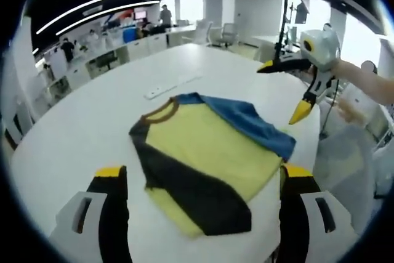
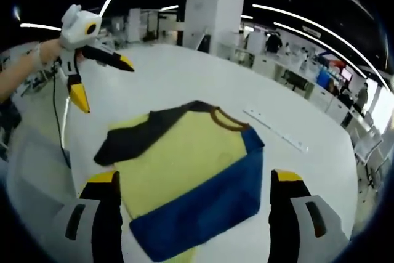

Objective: Fold the garment on the visible template until the final outline fits inside the template.

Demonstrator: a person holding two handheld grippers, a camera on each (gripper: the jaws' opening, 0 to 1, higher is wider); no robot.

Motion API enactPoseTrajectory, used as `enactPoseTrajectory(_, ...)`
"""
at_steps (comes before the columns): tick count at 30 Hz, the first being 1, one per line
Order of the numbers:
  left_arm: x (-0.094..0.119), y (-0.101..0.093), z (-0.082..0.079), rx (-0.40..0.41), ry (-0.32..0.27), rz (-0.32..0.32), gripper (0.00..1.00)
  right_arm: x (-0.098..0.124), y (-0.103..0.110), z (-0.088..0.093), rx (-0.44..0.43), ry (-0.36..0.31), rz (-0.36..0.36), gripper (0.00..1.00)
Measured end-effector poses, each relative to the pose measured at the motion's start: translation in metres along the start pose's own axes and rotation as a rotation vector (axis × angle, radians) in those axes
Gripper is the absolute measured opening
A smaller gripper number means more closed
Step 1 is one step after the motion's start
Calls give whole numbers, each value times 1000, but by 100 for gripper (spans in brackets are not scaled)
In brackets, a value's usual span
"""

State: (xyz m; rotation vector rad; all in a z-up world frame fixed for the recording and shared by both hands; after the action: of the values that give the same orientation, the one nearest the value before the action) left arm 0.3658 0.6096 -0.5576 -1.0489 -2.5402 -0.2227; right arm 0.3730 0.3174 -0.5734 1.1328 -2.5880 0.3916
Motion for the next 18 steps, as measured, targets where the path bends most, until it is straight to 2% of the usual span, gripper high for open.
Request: enactPoseTrajectory(18,12,-6,1,7,-8,-24,100,11,5,2,-2,-7,2,100)
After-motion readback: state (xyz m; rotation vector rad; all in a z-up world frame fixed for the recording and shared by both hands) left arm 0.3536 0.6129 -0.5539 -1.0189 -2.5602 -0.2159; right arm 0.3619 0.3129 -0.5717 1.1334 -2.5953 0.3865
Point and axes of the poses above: the point that each gripper's makers call its tool centre point, and the gripper's own axes: x roughly backward along the fingers, y roughly to its left, z roughly out of its underside, the point moved 9 cm from there along x, roughly backward along the fingers, and after that the axes turned 15 degrees about -y, right-handed, at the moved point
